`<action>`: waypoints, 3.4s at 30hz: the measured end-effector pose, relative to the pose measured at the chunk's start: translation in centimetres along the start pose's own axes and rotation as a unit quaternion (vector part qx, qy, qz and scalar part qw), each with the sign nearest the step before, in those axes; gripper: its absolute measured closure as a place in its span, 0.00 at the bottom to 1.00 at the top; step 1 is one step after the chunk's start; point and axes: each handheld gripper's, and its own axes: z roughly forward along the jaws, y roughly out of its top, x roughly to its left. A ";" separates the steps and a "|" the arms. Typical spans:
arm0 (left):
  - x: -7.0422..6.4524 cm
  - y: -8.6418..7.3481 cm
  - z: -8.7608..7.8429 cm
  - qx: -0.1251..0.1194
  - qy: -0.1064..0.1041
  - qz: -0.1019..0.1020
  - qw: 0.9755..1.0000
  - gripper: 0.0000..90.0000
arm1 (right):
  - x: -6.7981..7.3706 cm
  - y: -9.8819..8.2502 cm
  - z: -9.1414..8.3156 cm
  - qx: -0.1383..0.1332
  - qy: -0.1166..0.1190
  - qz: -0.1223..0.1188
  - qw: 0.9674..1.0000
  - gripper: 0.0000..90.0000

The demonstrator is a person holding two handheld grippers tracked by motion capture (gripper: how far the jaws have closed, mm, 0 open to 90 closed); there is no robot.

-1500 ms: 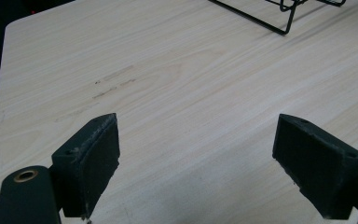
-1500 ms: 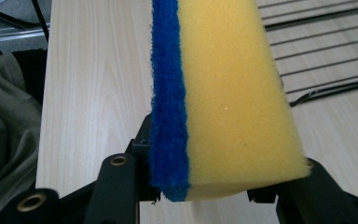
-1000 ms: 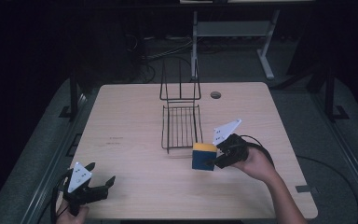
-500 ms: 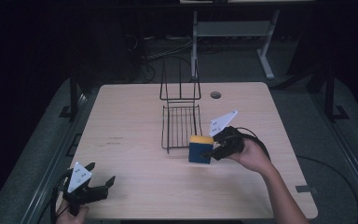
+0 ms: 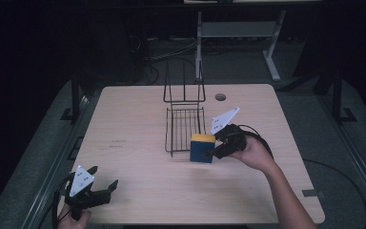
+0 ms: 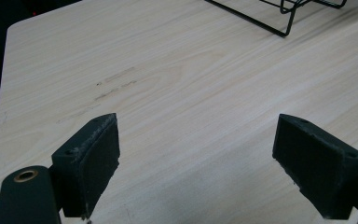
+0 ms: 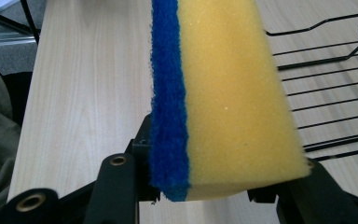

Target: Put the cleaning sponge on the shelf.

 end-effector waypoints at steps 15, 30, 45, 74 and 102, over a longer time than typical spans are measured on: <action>0.1 0.0 -0.1 0.000 0.001 -0.001 1.000 0.16 | -1.6 1.3 0.2 0.001 -0.003 -0.002 1.000 0.61; 0.1 0.0 0.0 -0.001 -0.001 -0.004 1.000 0.16 | -4.5 2.8 0.7 0.002 -0.008 0.012 1.000 0.61; 0.1 0.0 -0.1 -0.002 -0.002 -0.001 1.000 0.16 | -7.2 3.6 1.8 0.006 -0.016 0.035 0.999 0.61; 0.2 0.0 -0.2 -0.003 -0.002 -0.005 1.000 0.16 | -9.7 2.5 4.9 0.011 -0.036 0.062 0.997 0.61; 0.2 0.0 -0.3 -0.004 0.000 -0.004 1.000 0.16 | -9.4 2.0 4.8 0.015 -0.048 0.085 0.995 0.43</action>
